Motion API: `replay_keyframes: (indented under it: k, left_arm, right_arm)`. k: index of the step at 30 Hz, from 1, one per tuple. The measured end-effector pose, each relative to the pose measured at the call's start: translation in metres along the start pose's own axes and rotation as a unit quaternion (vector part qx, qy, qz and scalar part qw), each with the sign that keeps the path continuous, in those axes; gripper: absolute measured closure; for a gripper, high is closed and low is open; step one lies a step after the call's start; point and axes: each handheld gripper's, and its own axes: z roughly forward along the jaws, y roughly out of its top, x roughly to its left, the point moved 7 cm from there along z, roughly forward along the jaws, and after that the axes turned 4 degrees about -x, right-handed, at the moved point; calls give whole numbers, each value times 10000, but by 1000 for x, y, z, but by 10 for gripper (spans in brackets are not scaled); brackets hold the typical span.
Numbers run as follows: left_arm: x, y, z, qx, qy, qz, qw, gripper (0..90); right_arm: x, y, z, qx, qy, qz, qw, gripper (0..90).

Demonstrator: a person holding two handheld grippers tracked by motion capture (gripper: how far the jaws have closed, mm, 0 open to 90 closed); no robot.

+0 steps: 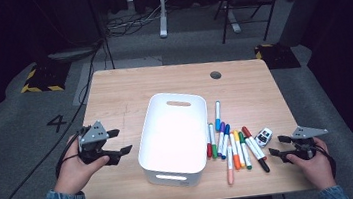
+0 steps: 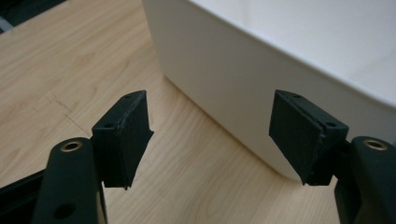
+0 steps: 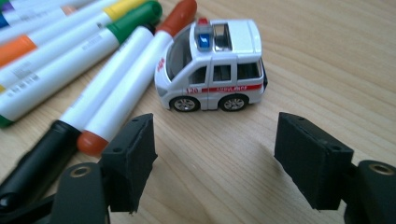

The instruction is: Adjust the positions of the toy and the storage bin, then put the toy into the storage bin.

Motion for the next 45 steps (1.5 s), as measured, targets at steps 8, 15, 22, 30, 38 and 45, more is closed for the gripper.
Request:
replay_keyframes:
  k: [8,15,22,30,38,45]
  left_arm:
    - [-7,-24,12,-14,-20,-124,9999,271]
    - [-11,-61,33,89,-54,-453,9989,278]
    - [-4,-90,44,385,266,-584,9972,270]
    - [4,-107,48,588,652,-619,9942,208]
    - [4,-108,48,614,580,-722,9938,204]
    - [3,-108,48,591,638,-785,9931,204]
  right_arm:
    - [12,13,-17,-44,105,76,9999,437]
    - [20,29,-27,-53,260,208,9994,501]
    - [23,48,-28,-113,316,139,9993,497]
    - [27,66,-21,3,360,-1,9994,533]
    - [31,81,-6,111,449,-102,9989,581]
    - [28,84,14,351,365,-84,9987,596]
